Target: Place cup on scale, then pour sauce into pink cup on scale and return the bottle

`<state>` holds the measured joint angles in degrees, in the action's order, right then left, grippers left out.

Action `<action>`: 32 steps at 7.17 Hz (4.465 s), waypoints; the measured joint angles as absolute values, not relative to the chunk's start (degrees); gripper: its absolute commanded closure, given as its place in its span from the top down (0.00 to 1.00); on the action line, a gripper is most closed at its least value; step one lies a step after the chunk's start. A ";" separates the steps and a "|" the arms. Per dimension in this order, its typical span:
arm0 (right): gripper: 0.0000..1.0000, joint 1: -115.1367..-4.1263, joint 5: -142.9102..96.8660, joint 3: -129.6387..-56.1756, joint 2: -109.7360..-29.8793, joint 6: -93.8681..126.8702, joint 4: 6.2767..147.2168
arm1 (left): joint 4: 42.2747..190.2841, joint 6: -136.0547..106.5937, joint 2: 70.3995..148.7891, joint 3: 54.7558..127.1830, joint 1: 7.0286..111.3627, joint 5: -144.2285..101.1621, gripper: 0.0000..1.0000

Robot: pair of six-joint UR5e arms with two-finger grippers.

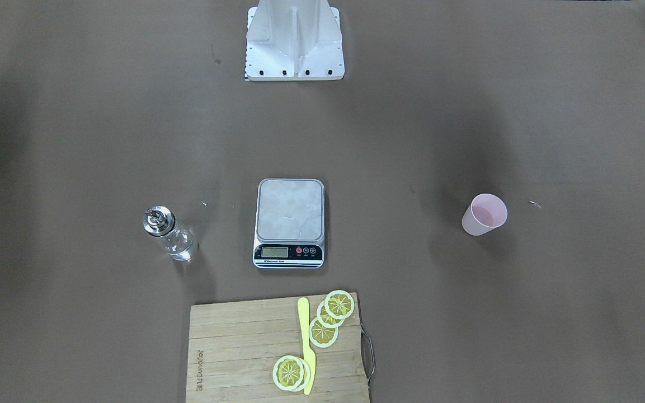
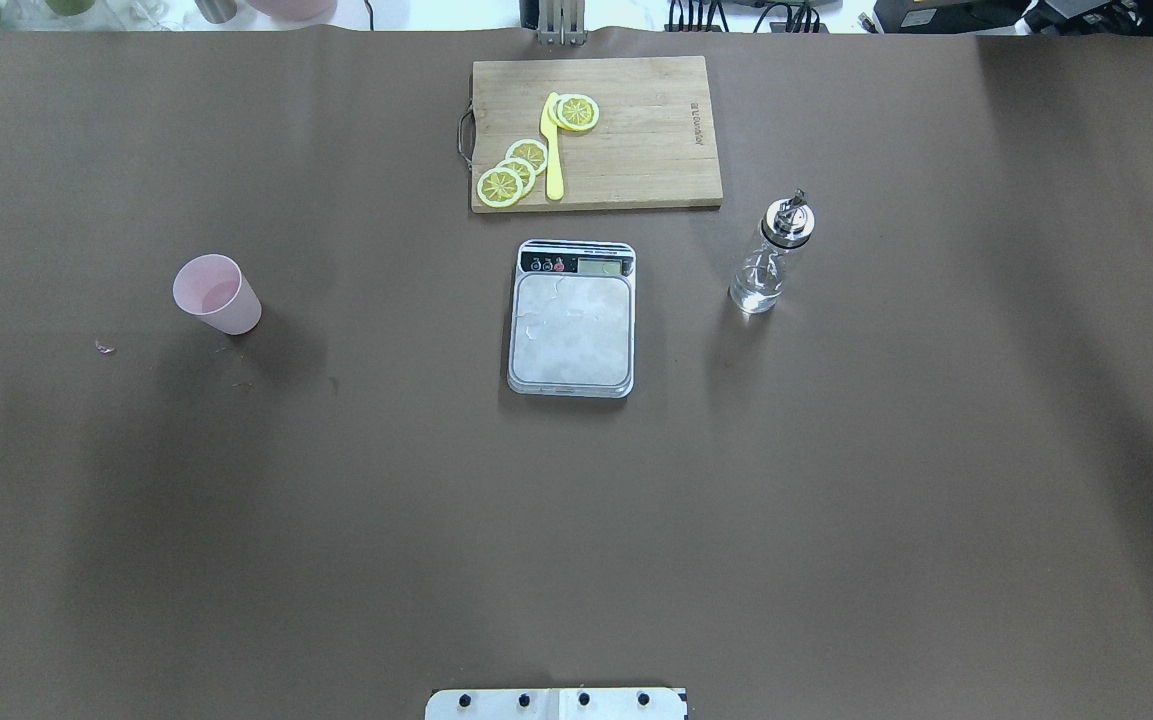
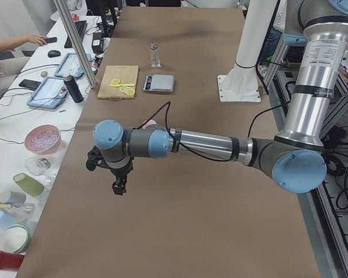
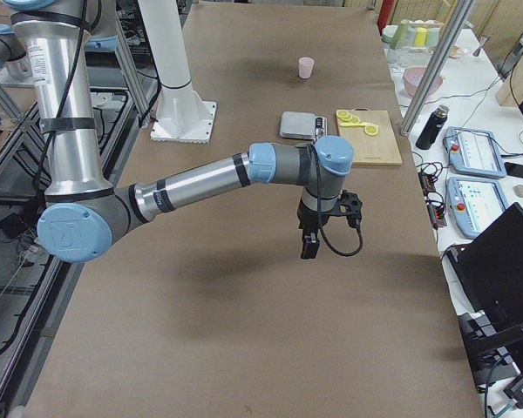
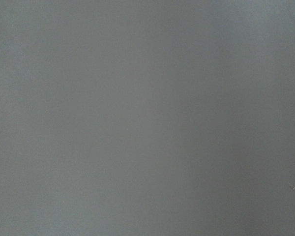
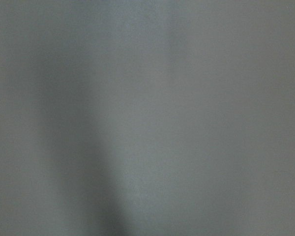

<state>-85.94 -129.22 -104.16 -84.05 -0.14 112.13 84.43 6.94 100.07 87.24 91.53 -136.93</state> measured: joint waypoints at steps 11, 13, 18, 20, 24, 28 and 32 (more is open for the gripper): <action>1.00 -83.91 -129.35 -103.81 -81.46 0.07 109.22 | 84.82 -27.89 115.75 94.35 66.52 -136.58 1.00; 1.00 -83.48 -129.06 -101.96 -81.44 0.44 104.04 | 85.29 -33.82 116.34 95.08 61.24 -136.20 0.99; 1.00 -83.31 -129.68 -100.10 -81.22 0.57 102.91 | 92.41 -32.04 111.97 91.30 59.45 -132.14 0.68; 1.00 -83.25 -129.67 -100.25 -81.07 0.53 102.94 | 93.48 -32.16 111.86 89.70 59.03 -132.26 0.66; 1.00 -82.75 -129.62 -100.34 -80.97 0.57 102.92 | 96.02 -34.53 112.52 87.35 56.96 -132.55 0.62; 1.00 -82.24 -129.48 -100.41 -80.95 0.53 102.92 | 99.82 -35.38 112.58 85.47 56.52 -132.68 0.00; 1.00 -81.94 -129.21 -100.28 -80.88 0.58 102.92 | 98.88 -39.59 114.44 87.82 56.49 -132.66 0.00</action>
<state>-81.94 -129.21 -100.28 -80.88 0.58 102.92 98.88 -39.59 114.44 87.82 56.49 -132.66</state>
